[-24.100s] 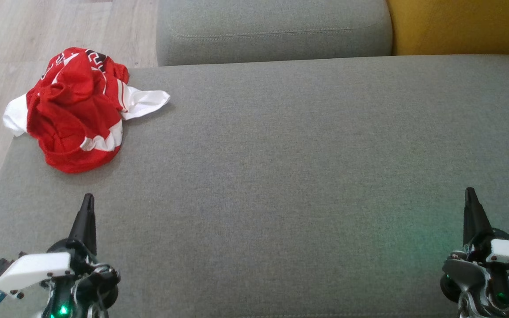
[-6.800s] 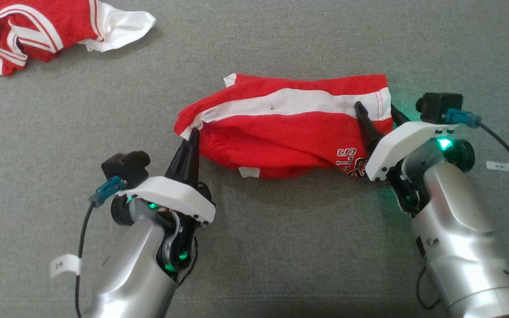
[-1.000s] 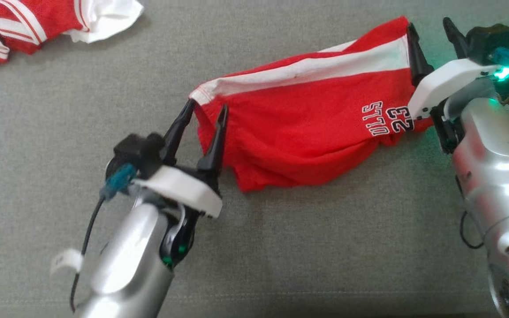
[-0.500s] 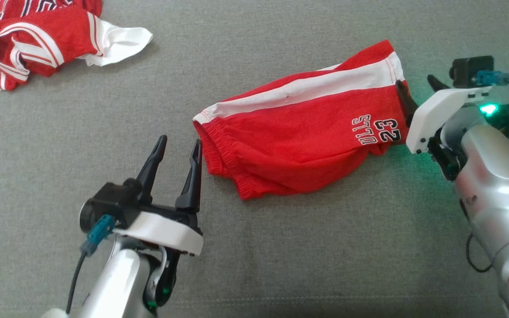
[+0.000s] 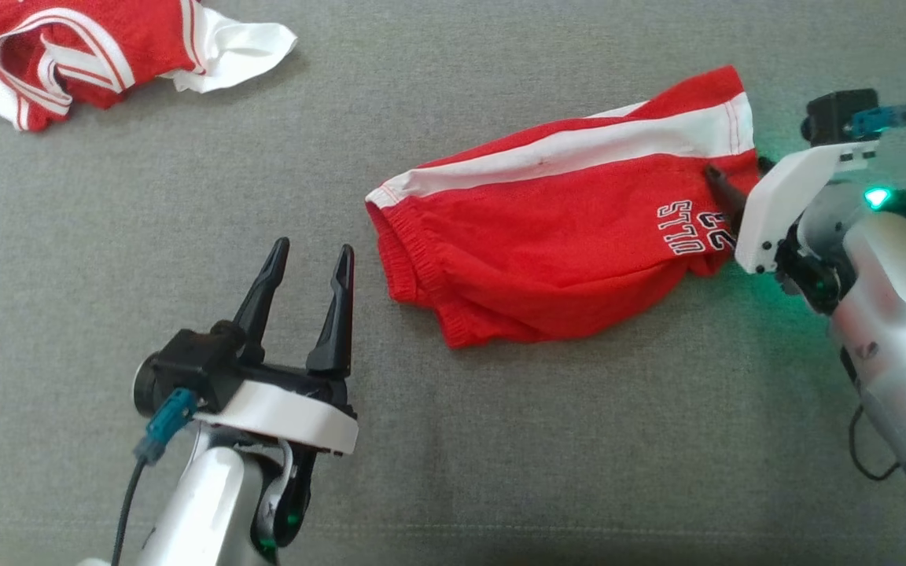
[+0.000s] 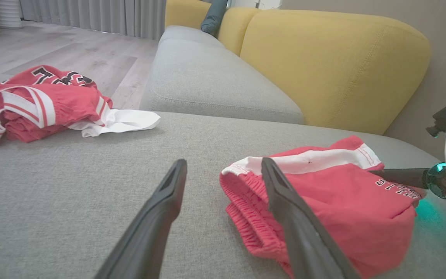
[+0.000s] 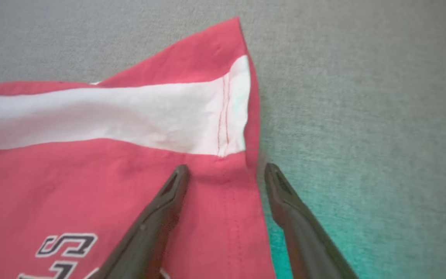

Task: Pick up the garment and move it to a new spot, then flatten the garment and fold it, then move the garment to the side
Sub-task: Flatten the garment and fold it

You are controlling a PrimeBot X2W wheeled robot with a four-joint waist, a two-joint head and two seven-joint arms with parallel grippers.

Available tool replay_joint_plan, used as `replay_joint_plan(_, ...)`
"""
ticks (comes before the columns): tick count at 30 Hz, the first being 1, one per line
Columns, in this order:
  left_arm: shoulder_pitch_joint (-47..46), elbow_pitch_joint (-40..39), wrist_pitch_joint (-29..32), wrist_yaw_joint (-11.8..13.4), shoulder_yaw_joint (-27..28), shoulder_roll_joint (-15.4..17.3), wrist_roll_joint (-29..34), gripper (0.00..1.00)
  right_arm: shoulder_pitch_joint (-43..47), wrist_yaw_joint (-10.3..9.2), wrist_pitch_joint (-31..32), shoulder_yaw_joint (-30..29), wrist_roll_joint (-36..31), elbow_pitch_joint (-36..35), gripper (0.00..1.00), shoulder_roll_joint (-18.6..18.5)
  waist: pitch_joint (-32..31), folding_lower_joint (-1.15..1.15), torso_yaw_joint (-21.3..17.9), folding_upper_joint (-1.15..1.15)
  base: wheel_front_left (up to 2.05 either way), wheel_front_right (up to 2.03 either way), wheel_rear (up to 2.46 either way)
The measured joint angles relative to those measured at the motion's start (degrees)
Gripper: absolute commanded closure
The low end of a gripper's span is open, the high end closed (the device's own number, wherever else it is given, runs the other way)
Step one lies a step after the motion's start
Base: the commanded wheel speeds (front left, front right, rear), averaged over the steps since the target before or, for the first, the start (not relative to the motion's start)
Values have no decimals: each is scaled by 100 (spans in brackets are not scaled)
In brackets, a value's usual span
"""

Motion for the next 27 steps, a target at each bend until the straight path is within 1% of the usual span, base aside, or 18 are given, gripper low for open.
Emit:
replay_joint_plan(4, -1, -2, 0, -4, 25, -29, 12, 0, 42, 0, 267, 127, 219, -127, 0, -43, 13, 0, 55, 0, 0, 0, 0)
replay_joint_plan(6, -1, -4, 0, -48, 42, -49, 34, 0, 42, 0, 380, 169, 343, -177, 0, -63, 12, 0, 69, 0, 0, 0, 0)
replay_joint_plan(7, -1, -4, 0, -51, 58, -62, 60, 0, 42, 0, 414, 196, 390, -197, 13, -68, 9, 0, 72, 0, 0, 0, 0)
replay_joint_plan(8, -1, -5, 0, -51, 79, -74, 64, 0, 43, 0, 441, 227, 424, -218, 42, -71, 7, 0, 74, 0, 0, 0, 0)
replay_joint_plan(9, -1, -7, 0, -52, 102, -85, 64, 0, 43, 0, 453, 259, 456, -237, 55, -78, 6, 0, 73, 0, 0, 0, 0)
replay_joint_plan(10, -1, -8, 0, -53, 126, -88, 69, 0, 44, 0, 454, 285, 463, -250, 55, -79, 3, 0, 71, 0, 0, 0, 0)
replay_joint_plan(12, -1, -9, 0, -76, 165, -89, 101, 0, 48, 0, 449, 311, 523, -257, 70, -76, -11, 0, 57, 0, 0, 0, 0)
replay_joint_plan(13, -1, -11, 0, -77, 175, -90, 102, 0, 58, 0, 437, 315, 545, -256, 100, -75, -23, 0, 45, 0, 0, 0, 0)
replay_joint_plan(20, 24, -25, 0, -101, 283, -101, 154, 0, 224, 0, 68, 365, 656, -274, 100, -41, -156, 0, -183, 0, 0, 0, 0)
replay_joint_plan(24, 135, -37, 0, -144, 353, -103, 159, 0, 323, 0, -70, 426, 737, -415, 100, -75, -246, 0, -428, 0, 0, 0, 0)
replay_joint_plan(27, 218, -37, 0, -146, 360, -105, 203, 0, 435, 0, -147, 448, 756, -528, 100, -177, -305, 0, -646, 0, 0, 0, 0)
